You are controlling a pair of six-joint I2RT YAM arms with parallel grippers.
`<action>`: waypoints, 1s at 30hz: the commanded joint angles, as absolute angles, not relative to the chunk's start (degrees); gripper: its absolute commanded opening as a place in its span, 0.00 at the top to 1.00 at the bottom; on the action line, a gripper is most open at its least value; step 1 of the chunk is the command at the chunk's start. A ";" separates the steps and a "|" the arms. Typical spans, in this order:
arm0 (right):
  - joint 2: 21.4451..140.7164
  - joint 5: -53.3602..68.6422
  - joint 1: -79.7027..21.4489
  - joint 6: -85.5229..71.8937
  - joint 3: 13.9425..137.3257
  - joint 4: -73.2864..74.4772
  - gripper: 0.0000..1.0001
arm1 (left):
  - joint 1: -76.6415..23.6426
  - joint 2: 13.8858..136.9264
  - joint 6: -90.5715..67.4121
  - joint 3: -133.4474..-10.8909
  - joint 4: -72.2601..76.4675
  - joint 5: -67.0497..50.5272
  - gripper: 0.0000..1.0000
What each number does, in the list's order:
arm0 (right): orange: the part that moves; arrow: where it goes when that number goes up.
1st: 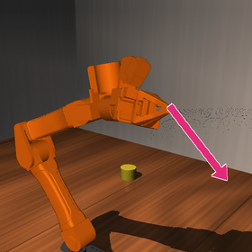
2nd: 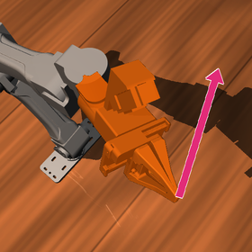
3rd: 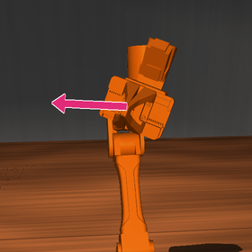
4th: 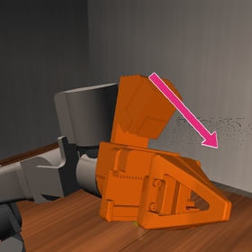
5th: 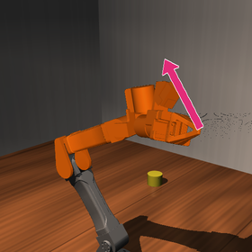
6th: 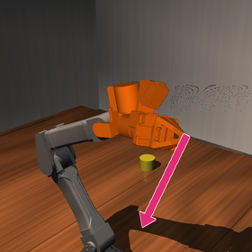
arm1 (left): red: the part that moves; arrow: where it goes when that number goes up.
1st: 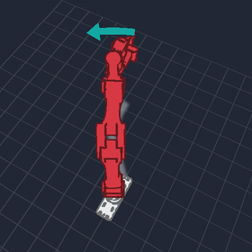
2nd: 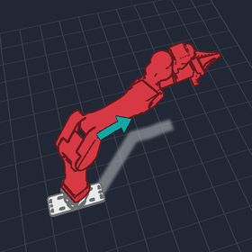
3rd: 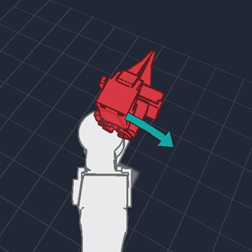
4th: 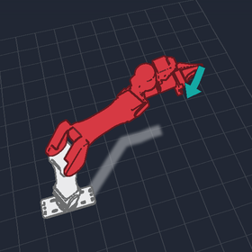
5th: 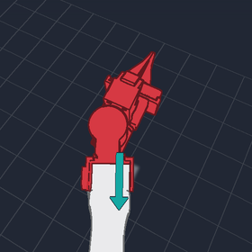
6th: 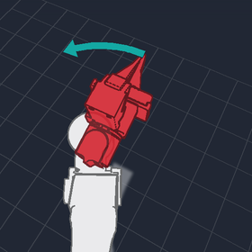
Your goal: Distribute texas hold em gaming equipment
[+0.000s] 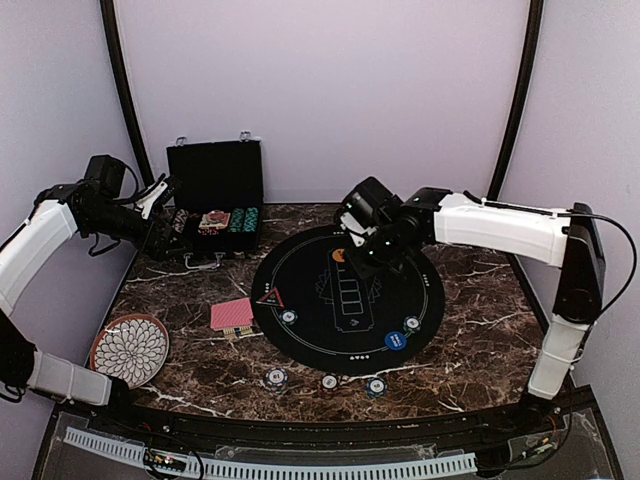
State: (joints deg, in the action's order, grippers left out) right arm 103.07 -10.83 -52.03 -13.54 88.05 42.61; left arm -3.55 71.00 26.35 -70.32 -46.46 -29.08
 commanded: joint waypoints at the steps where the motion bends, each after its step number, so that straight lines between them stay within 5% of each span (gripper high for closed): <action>1: 107.37 -14.63 -44.45 -13.16 91.38 38.99 0.88 | -3.78 69.27 26.50 -69.97 -46.98 -28.62 0.01; 30: 131.35 -8.52 -29.89 -12.00 107.70 32.86 0.85 | -3.78 69.67 26.98 -70.62 -48.27 -29.61 0.01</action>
